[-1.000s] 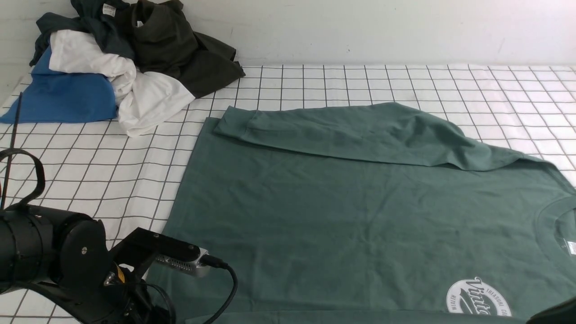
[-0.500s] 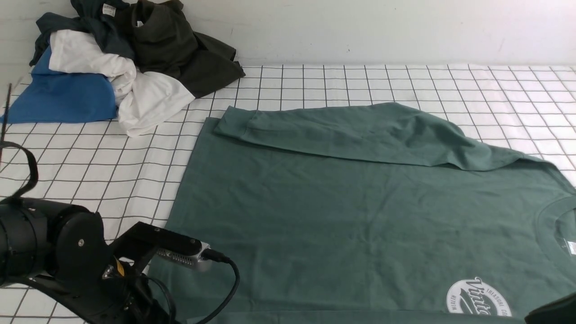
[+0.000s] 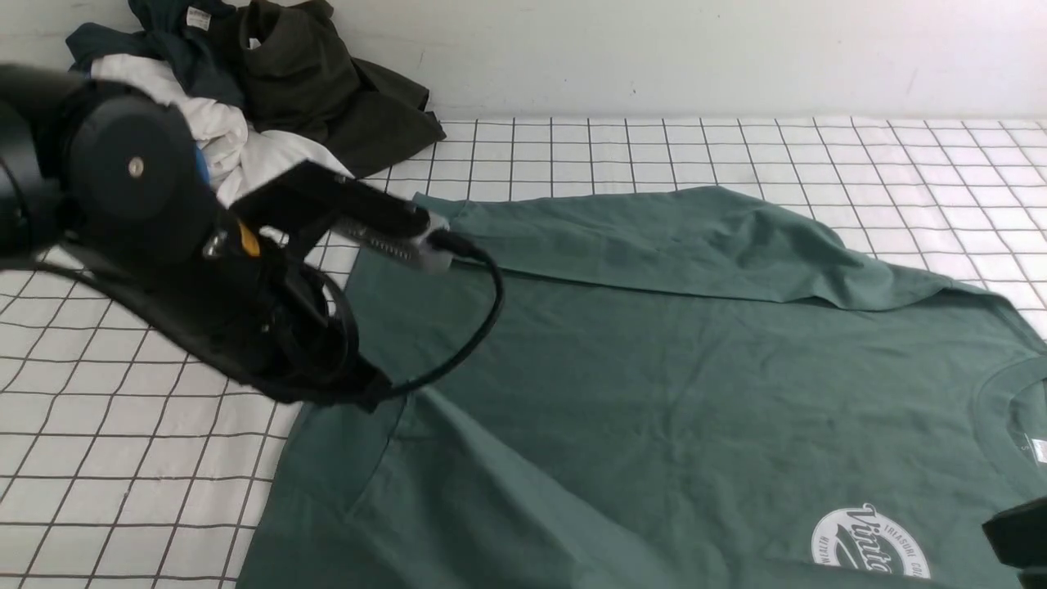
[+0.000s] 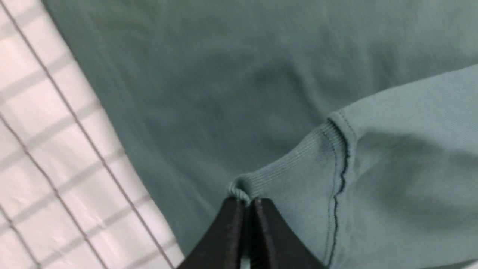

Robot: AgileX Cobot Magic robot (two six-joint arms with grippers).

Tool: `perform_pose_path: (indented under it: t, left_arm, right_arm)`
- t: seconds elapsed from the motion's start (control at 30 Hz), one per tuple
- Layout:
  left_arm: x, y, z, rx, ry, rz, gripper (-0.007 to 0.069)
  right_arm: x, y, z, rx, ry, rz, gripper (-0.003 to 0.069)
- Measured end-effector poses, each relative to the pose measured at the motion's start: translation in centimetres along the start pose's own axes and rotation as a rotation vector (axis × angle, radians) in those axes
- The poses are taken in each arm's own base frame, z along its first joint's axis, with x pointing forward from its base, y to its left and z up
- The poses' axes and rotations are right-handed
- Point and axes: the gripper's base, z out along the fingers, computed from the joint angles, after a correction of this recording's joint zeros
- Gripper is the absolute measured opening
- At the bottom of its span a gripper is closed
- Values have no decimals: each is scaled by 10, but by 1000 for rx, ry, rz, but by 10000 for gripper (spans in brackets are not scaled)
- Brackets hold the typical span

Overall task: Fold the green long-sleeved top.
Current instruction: Use the left arm to drag and place the cuff at the centered position on the left edge of the fabric, then use the left arm to clamp the cuff farthest from it

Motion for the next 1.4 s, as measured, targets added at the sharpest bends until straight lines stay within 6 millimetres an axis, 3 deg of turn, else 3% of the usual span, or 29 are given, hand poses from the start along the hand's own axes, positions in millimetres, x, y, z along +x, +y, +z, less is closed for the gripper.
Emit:
perform_pose_path:
  t: [0.33, 0.47, 0.53, 0.8, 0.93, 1.17, 1.3, 1.4]
  left_arm:
    - [-74, 6, -55, -46, -209, 36, 5]
    - [-90, 11, -56, -67, -217, 37, 5]
    - [-95, 17, -44, -70, -187, 21, 5]
    - [-96, 62, 41, -79, 37, -114, 6]
    - [-94, 78, 70, -83, 81, -158, 48]
    - [-98, 97, 115, -93, 74, -240, 302]
    - [-111, 109, 130, -95, 20, -284, 409]
    - [-126, 120, 141, -101, -49, -310, 434]
  right_arm:
    - [-4, -13, 14, 109, 74, 75, 83]
    - [-4, -14, 15, 125, 75, 81, 117]
    - [-5, -14, 15, 125, 72, 82, 125]
    - [-5, -14, 15, 125, 66, 82, 139]
    - [-6, -15, 15, 126, 56, 81, 144]
    - [-18, -18, 20, 144, 13, 67, 160]
    - [-43, -22, 26, 149, 22, 65, 166]
    - [-72, -27, 28, 162, -2, 56, 168]
